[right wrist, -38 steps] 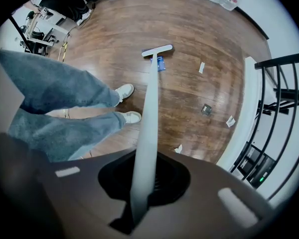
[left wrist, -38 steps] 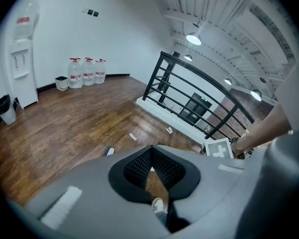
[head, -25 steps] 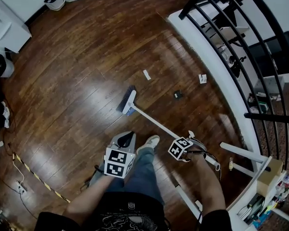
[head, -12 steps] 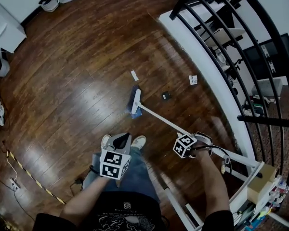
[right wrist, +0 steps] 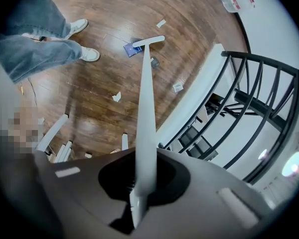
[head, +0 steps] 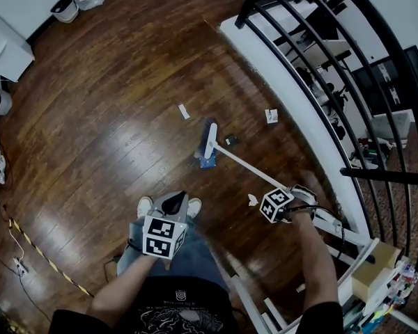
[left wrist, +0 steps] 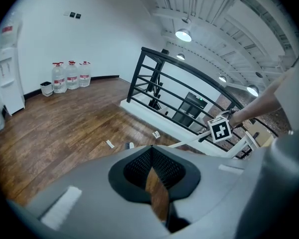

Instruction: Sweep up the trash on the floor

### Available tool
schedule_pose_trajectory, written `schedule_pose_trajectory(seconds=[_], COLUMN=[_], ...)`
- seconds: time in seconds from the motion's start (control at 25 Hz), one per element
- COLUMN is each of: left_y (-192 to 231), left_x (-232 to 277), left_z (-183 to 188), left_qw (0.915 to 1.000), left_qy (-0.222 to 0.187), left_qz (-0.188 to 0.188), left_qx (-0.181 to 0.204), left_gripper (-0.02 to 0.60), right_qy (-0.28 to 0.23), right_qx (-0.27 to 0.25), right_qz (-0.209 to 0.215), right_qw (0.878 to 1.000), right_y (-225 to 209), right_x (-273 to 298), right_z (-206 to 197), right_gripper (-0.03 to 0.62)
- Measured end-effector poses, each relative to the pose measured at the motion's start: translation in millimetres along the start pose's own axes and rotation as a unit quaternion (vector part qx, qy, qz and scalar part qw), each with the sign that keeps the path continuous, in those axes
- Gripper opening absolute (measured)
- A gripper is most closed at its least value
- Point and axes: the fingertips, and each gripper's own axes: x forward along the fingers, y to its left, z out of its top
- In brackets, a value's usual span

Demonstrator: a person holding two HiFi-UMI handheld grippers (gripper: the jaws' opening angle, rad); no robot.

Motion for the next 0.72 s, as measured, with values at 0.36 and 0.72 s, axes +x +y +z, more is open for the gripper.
schedule_pose_trajectory(seconds=[0.36, 0.72], left_y=[-18, -14], left_x=[6, 17], left_z=[18, 39], left_qw=[0.9999, 0.9995], left_qy=[-0.004, 0.001], left_qz=[0.002, -0.006], left_qx=[0.015, 0.031], left_gripper=[0.005, 0.005], right_qy=[-0.092, -0.181], right_qx=[0.110, 0.215], right_qz=[0.141, 0.278], right_qw=[0.980, 0.919], right_y=[50, 85], right_x=[-17, -83], right_z=[-9, 117], right_gripper=[0.003, 0.003])
